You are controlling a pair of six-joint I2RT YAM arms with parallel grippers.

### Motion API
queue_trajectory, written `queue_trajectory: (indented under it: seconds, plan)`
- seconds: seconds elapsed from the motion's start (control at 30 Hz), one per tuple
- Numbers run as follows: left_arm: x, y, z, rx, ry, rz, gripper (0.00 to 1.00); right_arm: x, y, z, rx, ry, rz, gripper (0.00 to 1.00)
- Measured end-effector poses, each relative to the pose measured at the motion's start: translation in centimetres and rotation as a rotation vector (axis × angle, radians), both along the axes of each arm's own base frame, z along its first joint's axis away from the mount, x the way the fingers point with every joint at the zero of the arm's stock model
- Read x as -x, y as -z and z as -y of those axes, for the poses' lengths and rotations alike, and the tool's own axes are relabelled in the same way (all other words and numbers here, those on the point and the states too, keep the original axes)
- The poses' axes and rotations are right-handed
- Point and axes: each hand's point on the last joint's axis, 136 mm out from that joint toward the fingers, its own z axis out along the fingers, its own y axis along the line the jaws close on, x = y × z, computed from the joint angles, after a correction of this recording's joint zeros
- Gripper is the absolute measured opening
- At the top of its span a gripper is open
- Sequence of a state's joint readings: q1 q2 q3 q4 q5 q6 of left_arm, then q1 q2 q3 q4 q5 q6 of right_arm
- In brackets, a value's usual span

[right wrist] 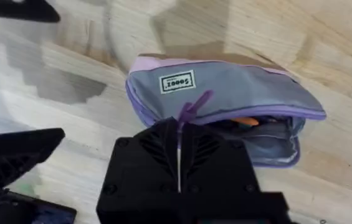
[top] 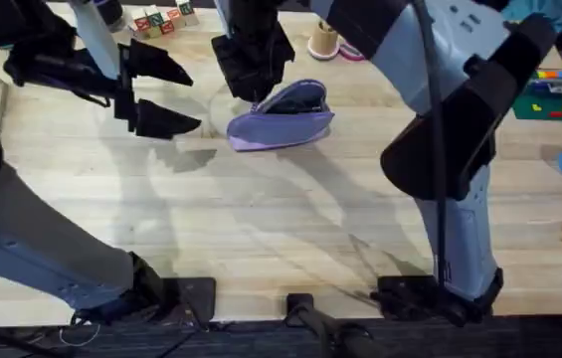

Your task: Unzip the bag, pick up the pens from the table one at a time and place them inside, then zip the bag closed.

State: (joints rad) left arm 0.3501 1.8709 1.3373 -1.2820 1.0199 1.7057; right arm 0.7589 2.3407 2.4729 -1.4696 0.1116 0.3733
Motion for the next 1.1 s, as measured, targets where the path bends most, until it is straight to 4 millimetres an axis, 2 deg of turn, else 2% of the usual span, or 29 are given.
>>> queue_trajectory:
  seconds: [0.17,0.47,0.83,1.1]
  plan:
    - [0.4,0.2,1.3,-0.004,0.064,0.034,0.995,0.0,0.0,0.0,0.0,0.0,0.0,0.032]
    - [1.8,2.4,3.5,0.002,0.142,0.061,0.995,0.0,0.0,0.0,0.0,0.0,0.0,0.032]
    - [0.6,2.8,7.0,-0.017,0.24,0.166,0.995,0.0,0.0,0.0,0.0,0.0,0.0,0.032]
    - [-0.2,2.8,7.6,0.009,0.213,0.154,0.995,0.0,0.0,0.0,0.0,0.0,0.0,0.032]
